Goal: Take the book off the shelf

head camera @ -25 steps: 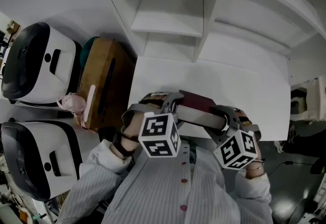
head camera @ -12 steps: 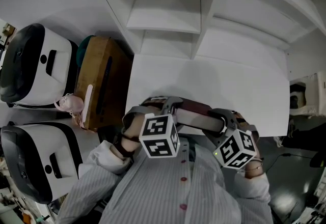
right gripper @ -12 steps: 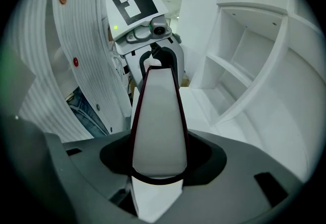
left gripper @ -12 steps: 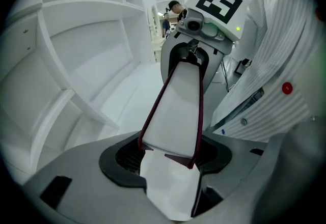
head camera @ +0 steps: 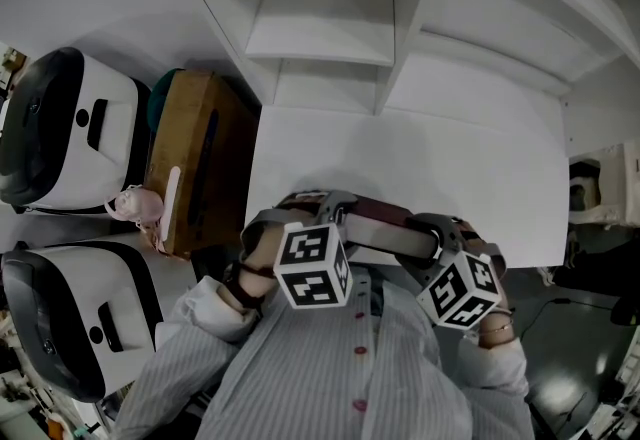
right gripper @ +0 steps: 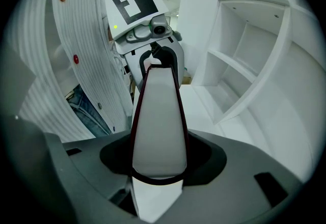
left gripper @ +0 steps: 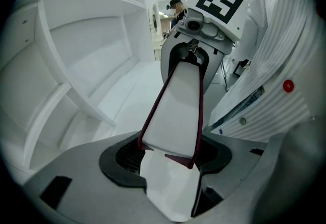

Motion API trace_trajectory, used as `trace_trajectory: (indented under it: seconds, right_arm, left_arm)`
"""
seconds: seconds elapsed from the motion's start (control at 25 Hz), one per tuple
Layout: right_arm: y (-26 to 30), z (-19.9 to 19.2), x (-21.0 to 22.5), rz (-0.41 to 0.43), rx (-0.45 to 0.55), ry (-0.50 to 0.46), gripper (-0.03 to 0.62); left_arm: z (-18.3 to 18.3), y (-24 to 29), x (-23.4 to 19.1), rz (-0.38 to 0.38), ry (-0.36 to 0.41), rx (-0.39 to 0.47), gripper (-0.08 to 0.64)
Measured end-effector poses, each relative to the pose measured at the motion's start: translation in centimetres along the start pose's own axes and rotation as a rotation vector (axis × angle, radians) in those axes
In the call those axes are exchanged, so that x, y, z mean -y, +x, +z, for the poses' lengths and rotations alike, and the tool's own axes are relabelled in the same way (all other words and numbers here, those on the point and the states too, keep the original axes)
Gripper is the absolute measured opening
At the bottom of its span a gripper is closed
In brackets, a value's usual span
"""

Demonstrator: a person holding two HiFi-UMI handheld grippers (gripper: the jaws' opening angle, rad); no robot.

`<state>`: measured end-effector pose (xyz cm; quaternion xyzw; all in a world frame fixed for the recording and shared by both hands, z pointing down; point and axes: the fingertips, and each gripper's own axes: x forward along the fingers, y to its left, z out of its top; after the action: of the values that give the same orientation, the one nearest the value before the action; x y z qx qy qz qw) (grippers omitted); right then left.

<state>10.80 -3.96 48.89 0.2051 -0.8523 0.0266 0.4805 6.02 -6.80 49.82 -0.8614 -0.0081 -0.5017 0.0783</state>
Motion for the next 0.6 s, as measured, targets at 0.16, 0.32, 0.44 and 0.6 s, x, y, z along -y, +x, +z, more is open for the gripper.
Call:
trace_trajectory:
  seconds: [0.16,0.32,0.44,0.6]
  right_arm:
    - [0.46,0.02,0.14,0.008,0.005,0.006,0.225]
    - [0.78,0.04,0.18,0.015,-0.001,-0.007,0.222]
    - [0.89,0.00,0.23,0.020,-0.005,-0.015,0.221]
    - [1.06,-0.07,0.28,0.027,-0.005,-0.015,0.219]
  left_arm:
    - [-0.32,0.14,-0.22,-0.001,-0.006,-0.006,0.272]
    - [-0.59,0.31,-0.24,-0.006,-0.011,-0.012,0.272]
    - [-0.68,0.39,-0.28,-0.007,-0.017,-0.013,0.272]
    - [-0.75,0.47,-0.35,-0.004,-0.017,-0.015,0.272]
